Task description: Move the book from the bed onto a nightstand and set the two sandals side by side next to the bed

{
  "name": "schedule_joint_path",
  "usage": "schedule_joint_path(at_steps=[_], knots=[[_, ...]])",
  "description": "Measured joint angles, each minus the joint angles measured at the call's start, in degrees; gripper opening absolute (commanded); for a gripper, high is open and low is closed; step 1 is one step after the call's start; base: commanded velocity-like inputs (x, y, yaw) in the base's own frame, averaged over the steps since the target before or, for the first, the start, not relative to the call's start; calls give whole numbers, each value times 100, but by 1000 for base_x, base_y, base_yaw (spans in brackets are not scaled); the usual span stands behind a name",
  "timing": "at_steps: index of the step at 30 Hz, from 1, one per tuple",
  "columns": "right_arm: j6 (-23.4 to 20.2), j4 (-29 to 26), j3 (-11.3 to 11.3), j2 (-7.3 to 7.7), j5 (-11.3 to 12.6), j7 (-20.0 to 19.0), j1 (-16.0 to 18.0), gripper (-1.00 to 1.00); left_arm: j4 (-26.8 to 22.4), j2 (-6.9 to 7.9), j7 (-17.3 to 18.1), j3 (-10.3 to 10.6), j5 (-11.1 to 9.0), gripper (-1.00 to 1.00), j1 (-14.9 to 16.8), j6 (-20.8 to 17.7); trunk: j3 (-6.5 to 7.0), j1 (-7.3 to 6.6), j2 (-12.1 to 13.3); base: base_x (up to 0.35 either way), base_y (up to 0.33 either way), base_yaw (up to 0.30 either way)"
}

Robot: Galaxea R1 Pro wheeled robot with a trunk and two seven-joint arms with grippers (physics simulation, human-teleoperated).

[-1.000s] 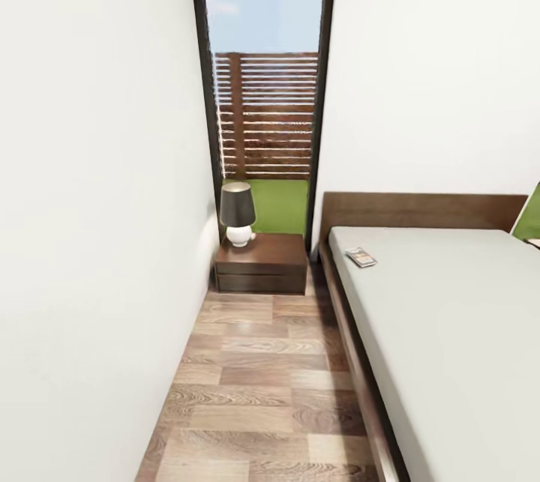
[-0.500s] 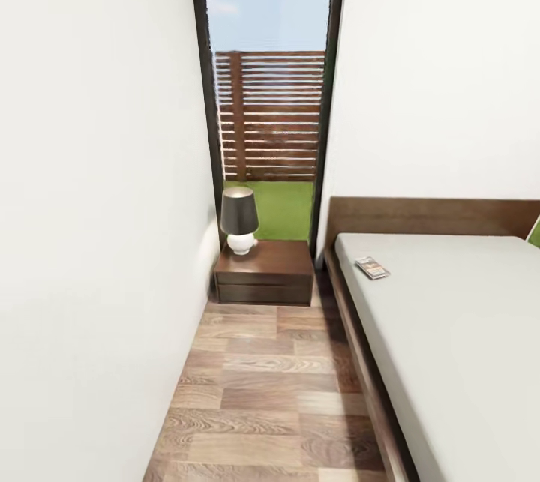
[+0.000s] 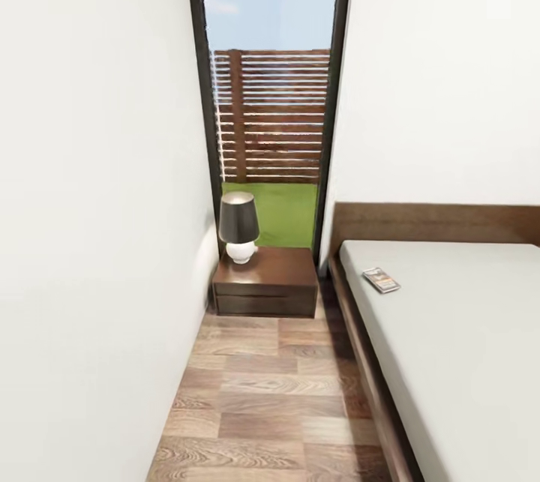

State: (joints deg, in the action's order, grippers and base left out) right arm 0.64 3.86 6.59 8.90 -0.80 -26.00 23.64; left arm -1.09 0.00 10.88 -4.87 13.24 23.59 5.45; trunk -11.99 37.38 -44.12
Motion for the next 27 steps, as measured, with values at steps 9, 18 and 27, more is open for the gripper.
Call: schedule_joint_path(at_steps=[9, 18, 27], knots=[[0, 0, 0, 1, 0, 2, 0, 100, 0, 0, -1, 0, 0, 100, 0, 0, 0, 0, 0, 332, 0, 0], [0, -1, 0, 1, -12, -2, -1, 100, 1, 0, -1, 0, -1, 100, 1, 0, 0, 3, 0, 180, 0, -45], [0, -1, 0, 4, -12, -7, -1, 100, 2, -1, -1, 0, 3, 100, -1, 0, 0, 3, 1, 14, 0, -245]])
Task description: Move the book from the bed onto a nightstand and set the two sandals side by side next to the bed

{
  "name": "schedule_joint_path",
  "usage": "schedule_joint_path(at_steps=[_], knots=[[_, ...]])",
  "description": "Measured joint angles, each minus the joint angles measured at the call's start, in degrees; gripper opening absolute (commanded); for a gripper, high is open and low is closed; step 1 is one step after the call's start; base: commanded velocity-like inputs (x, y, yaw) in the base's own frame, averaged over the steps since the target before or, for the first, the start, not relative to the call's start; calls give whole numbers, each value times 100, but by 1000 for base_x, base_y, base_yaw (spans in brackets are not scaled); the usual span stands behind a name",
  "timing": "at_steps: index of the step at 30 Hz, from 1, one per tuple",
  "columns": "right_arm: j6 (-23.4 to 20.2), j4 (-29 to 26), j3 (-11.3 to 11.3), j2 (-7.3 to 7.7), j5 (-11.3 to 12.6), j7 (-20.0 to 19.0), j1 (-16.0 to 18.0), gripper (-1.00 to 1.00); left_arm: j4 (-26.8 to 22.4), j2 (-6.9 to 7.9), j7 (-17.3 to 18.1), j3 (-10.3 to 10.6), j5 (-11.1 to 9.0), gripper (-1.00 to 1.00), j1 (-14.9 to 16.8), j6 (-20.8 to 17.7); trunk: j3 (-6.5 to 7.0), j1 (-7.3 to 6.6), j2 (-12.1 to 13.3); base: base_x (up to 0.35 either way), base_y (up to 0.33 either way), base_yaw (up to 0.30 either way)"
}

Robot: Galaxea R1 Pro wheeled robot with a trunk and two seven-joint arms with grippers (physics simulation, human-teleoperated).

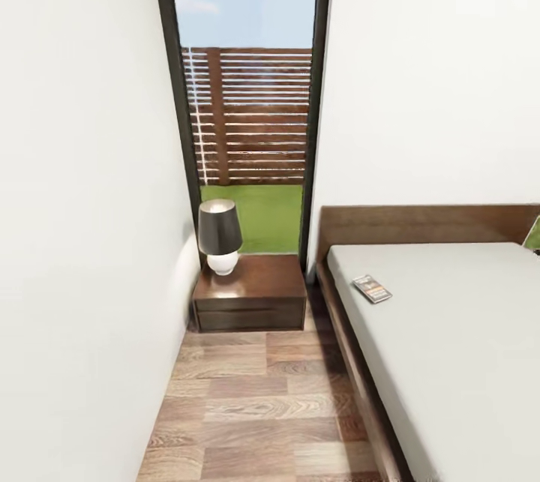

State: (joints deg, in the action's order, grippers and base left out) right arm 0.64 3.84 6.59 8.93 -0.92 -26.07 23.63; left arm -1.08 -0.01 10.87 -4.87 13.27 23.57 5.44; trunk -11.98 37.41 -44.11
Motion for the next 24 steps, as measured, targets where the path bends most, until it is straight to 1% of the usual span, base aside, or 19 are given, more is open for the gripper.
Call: schedule_joint_path(at_steps=[4, 7, 24], knots=[[0, 0, 0, -1, 2, 2, 0, 100, 0, 0, -1, 0, -1, 100, -1, 0, 0, -1, -1, 167, 0, -190], [0, 1, 0, -2, 2, 5, 1, 100, -1, 0, 0, 0, -3, 100, -2, 0, 0, -2, -1, 257, 0, -92], [20, 1, 0, -2, 10, 16, 1, 100, -2, 1, -1, -2, -3, 100, -2, 0, 0, -3, -1, 306, 0, -6]])
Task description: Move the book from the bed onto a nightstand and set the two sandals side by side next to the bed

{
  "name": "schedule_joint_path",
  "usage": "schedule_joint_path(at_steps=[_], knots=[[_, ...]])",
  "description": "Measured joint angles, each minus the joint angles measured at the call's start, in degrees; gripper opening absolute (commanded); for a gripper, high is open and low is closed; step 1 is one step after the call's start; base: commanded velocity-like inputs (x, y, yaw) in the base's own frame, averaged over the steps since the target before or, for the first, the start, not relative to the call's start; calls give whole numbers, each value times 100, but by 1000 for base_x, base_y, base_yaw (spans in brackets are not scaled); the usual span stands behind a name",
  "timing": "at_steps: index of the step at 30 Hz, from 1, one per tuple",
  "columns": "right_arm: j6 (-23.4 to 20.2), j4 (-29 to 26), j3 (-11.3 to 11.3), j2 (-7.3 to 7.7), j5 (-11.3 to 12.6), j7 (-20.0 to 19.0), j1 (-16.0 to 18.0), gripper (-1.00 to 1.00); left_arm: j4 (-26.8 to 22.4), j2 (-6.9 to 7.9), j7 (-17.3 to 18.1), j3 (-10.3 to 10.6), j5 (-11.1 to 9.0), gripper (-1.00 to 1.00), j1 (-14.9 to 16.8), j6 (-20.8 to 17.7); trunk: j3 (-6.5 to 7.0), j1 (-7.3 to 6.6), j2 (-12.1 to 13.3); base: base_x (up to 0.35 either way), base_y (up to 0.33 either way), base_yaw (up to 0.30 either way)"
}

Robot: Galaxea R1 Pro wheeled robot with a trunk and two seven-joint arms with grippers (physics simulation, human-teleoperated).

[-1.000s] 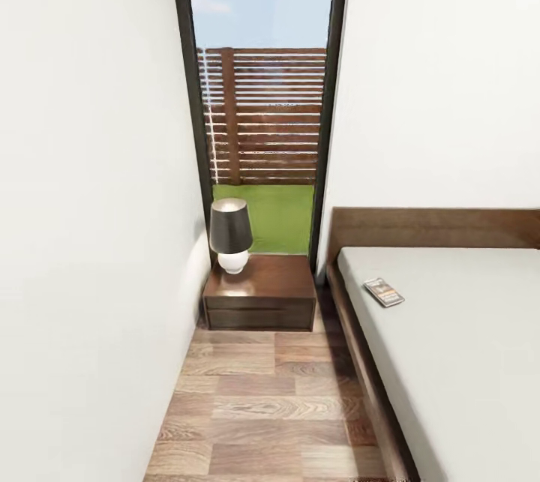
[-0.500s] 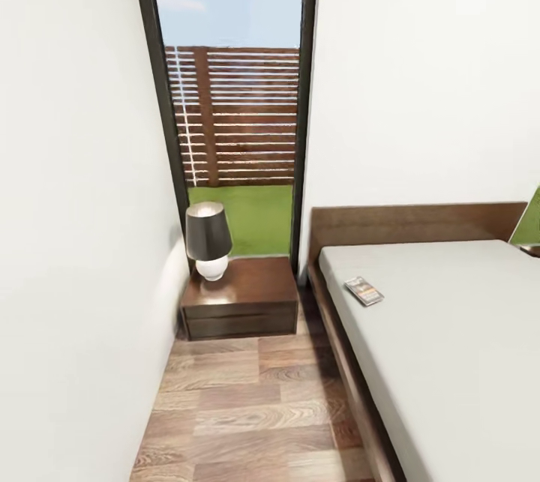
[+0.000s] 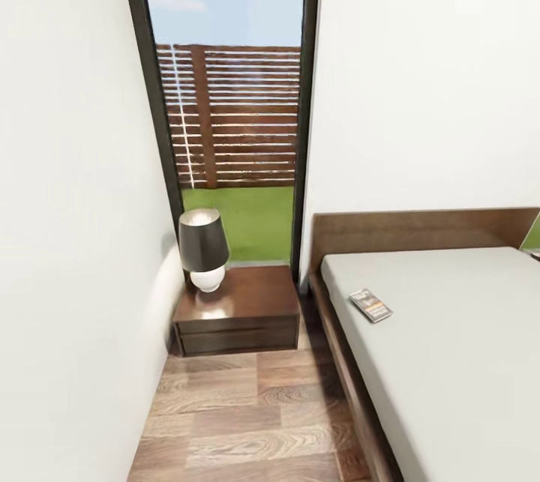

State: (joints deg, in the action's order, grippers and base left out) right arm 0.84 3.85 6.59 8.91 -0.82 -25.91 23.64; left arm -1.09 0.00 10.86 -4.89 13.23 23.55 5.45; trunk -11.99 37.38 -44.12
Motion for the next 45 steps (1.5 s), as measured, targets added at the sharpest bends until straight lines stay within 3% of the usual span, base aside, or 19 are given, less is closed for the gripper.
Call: schedule_joint_path(at_steps=[18, 45], knots=[[4, -1, 1, 2, 32, -15, 0, 100, 0, 5, -4, -6, 0, 100, -1, -1, 0, 0, 0, 312, 8, 0], [4, -1, 1, 2, 33, -10, 0, 100, 0, 6, -3, -6, 0, 100, 0, -1, 0, 0, 0, 312, 103, 0]])
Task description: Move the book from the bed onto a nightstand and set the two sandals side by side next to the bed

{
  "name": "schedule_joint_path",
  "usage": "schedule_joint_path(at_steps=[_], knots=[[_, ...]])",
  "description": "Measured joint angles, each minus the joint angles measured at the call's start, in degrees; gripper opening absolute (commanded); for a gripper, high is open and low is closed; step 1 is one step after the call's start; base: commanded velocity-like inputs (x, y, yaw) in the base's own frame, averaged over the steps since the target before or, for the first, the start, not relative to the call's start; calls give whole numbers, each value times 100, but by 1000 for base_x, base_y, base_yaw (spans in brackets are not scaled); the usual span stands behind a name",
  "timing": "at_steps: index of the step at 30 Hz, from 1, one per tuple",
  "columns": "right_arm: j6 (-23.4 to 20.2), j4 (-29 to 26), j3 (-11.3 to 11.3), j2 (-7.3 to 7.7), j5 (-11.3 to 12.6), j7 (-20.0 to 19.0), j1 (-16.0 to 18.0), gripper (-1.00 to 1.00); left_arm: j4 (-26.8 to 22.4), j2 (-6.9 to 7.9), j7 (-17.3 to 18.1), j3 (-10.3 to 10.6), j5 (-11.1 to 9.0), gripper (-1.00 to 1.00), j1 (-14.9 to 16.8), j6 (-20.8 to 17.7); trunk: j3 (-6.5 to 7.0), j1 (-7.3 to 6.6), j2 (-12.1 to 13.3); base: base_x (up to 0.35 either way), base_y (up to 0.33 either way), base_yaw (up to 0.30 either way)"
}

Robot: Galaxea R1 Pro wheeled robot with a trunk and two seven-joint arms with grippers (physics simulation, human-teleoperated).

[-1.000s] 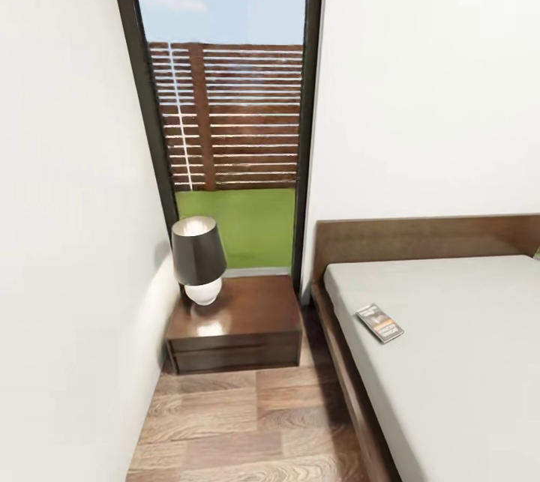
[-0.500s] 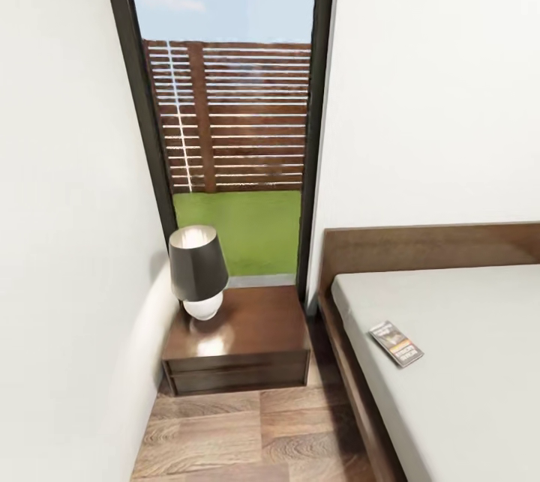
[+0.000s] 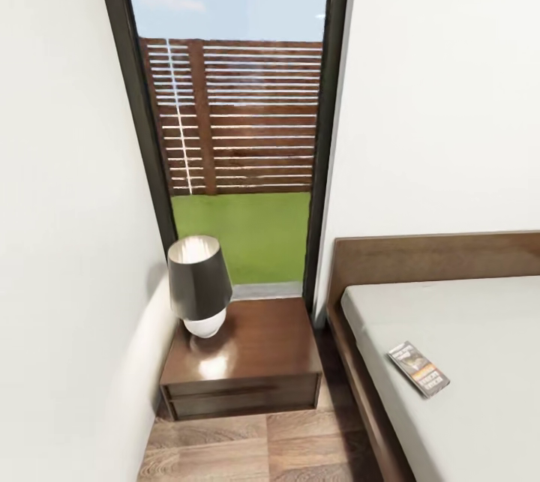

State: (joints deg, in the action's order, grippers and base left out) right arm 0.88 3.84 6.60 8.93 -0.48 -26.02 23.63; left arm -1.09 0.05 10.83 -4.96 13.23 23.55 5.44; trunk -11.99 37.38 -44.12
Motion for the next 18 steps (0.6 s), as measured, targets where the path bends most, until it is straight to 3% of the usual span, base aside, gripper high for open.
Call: schedule_joint_path(at_steps=[18], knots=[[0, 0, 0, 0, 0, -8, 0, 100, 0, -5, 2, 0, 0, 100, 2, 1, 0, 0, 0, 310, 13, 0]])
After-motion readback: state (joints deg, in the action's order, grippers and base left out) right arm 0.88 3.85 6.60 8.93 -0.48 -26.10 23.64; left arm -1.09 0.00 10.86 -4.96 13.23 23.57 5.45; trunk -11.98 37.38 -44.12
